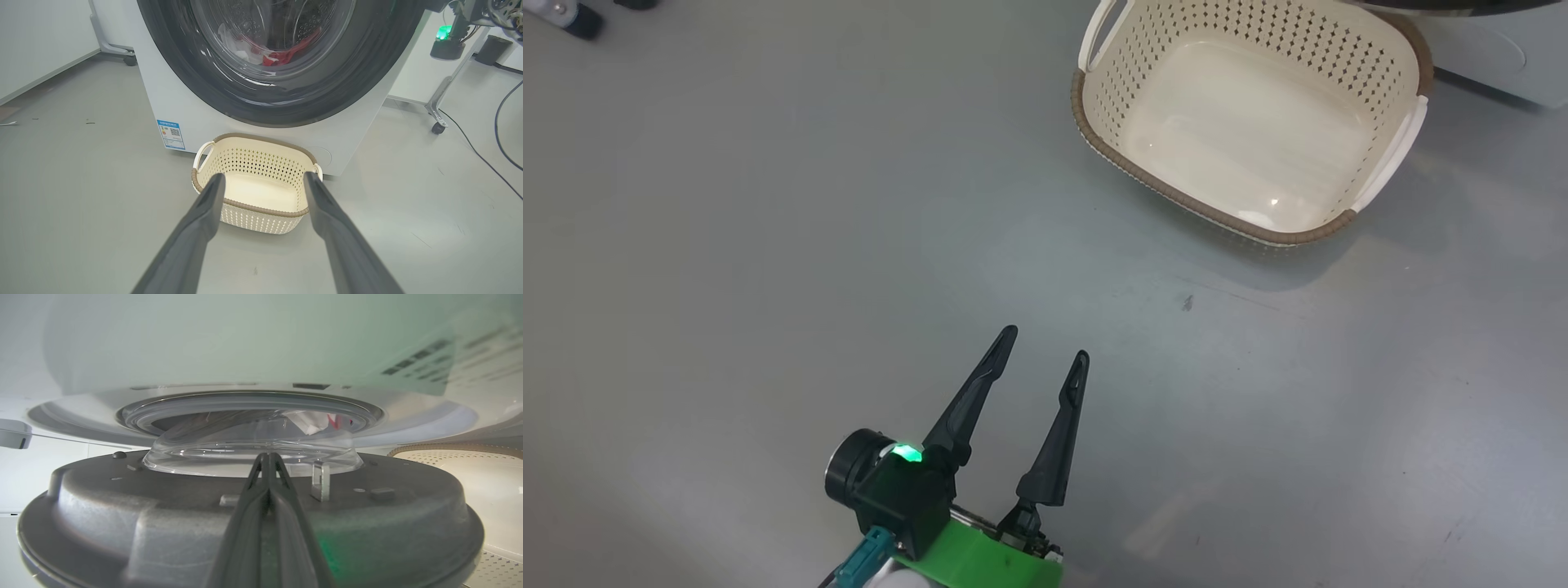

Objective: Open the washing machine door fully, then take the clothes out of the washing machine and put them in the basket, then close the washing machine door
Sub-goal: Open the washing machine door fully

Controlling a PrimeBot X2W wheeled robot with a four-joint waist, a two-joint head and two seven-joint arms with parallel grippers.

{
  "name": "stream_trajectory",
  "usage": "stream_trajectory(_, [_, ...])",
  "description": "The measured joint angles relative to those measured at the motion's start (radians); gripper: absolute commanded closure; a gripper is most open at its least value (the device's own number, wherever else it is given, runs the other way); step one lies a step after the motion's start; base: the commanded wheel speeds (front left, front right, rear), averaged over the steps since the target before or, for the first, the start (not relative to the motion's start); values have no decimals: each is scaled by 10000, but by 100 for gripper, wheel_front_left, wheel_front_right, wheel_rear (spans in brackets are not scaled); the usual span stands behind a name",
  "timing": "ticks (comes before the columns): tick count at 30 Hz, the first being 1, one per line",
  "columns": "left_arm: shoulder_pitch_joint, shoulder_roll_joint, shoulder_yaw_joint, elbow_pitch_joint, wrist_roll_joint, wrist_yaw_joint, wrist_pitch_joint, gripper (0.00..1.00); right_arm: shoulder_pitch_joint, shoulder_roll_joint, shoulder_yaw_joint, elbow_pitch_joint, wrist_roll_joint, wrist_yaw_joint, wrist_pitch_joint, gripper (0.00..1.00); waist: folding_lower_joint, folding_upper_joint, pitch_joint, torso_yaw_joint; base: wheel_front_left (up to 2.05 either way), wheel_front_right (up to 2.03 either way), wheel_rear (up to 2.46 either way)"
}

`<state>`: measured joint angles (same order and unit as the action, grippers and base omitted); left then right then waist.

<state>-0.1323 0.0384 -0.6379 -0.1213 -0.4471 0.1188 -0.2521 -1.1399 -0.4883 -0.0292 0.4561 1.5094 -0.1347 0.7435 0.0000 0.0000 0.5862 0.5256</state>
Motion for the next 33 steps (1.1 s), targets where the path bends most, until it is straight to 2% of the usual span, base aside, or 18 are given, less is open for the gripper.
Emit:
stream_trajectory(15, [-11,0,247,209,92,0,0,0,560,456,59,167,69,0,96,100,0,0,-416,-249,0,0,0])
stream_trajectory(29, [-26,2,316,458,257,0,0,0,1340,857,506,90,109,13,437,100,0,0,-799,-438,0,0,0])
stream_trajectory(33, [-27,4,397,512,337,0,0,0,1634,997,721,42,90,107,491,100,0,0,-936,-505,0,0,0])
